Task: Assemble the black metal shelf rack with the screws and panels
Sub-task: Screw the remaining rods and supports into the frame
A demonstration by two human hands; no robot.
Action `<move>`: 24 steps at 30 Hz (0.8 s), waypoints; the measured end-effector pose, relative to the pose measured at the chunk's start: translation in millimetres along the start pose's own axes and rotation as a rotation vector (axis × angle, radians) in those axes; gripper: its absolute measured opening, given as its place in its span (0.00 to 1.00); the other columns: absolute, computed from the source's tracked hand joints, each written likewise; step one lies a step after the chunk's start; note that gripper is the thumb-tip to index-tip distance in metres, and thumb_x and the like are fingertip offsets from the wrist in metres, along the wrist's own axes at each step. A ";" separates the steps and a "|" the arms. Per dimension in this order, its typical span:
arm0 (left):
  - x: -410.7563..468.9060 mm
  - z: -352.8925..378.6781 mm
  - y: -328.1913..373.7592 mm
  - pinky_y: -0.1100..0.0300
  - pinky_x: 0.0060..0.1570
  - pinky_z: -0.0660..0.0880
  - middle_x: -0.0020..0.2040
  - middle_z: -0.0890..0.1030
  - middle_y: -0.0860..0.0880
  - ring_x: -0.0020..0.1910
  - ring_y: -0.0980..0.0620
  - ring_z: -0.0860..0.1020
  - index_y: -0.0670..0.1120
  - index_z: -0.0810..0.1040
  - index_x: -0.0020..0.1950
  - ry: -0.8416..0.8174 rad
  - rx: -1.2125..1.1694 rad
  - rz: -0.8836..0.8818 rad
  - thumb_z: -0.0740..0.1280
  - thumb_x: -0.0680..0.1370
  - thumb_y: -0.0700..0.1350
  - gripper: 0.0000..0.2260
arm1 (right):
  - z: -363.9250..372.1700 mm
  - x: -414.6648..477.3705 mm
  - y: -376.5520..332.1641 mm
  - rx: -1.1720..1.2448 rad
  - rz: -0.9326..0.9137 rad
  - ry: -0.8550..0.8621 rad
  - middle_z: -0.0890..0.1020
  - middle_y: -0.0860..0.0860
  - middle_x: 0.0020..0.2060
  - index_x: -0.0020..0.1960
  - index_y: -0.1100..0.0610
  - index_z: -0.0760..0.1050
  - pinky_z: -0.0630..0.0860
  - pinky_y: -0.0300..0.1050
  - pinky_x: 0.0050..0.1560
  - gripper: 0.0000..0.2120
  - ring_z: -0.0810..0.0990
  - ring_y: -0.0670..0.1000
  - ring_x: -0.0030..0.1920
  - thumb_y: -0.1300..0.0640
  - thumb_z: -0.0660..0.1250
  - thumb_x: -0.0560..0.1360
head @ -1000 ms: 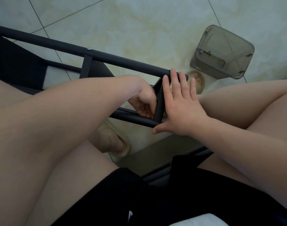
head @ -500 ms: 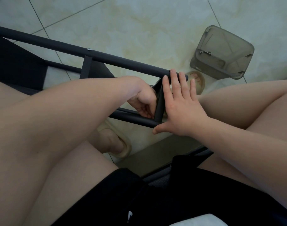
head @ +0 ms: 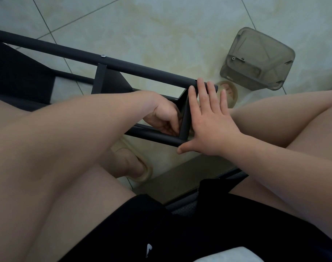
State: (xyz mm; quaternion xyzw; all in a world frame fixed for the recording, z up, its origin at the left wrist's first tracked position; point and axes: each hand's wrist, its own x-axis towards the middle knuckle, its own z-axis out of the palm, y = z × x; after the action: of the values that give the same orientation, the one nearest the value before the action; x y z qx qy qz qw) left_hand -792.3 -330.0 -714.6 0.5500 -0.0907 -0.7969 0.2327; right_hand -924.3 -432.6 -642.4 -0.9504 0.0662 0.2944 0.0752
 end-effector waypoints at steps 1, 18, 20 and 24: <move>-0.3 -2.4 0.3 0.59 0.47 0.80 0.49 0.84 0.45 0.46 0.52 0.84 0.40 0.80 0.56 -0.013 0.003 -0.017 0.64 0.77 0.30 0.11 | 0.1 -0.3 -0.7 -0.002 -0.001 0.003 0.27 0.61 0.77 0.79 0.61 0.26 0.31 0.64 0.76 0.75 0.27 0.63 0.78 0.20 0.69 0.59; 8.0 -2.0 8.2 0.61 0.44 0.78 0.44 0.80 0.44 0.40 0.51 0.79 0.39 0.79 0.53 0.018 0.084 -0.081 0.63 0.78 0.30 0.08 | -0.3 1.3 -0.7 0.008 0.004 -0.006 0.28 0.61 0.78 0.79 0.62 0.27 0.31 0.64 0.76 0.76 0.28 0.64 0.78 0.21 0.70 0.59; 7.1 -1.2 7.2 0.60 0.44 0.79 0.44 0.81 0.44 0.40 0.51 0.80 0.39 0.79 0.51 0.020 0.064 -0.053 0.63 0.77 0.29 0.09 | -0.9 1.8 0.4 0.003 0.004 -0.012 0.27 0.61 0.77 0.79 0.61 0.27 0.32 0.64 0.76 0.76 0.28 0.64 0.78 0.21 0.70 0.59; 4.2 -0.7 3.7 0.59 0.44 0.80 0.44 0.84 0.45 0.41 0.51 0.84 0.40 0.79 0.54 0.007 0.012 -0.007 0.63 0.77 0.29 0.11 | -2.2 2.7 1.8 0.003 0.003 -0.011 0.28 0.60 0.78 0.79 0.61 0.27 0.31 0.64 0.76 0.76 0.28 0.63 0.78 0.20 0.70 0.59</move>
State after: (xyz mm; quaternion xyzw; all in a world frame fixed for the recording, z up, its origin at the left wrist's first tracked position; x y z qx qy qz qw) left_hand -791.9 -335.1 -716.9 0.5546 -0.0925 -0.7952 0.2270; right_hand -921.2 -435.0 -642.4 -0.9485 0.0676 0.2997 0.0766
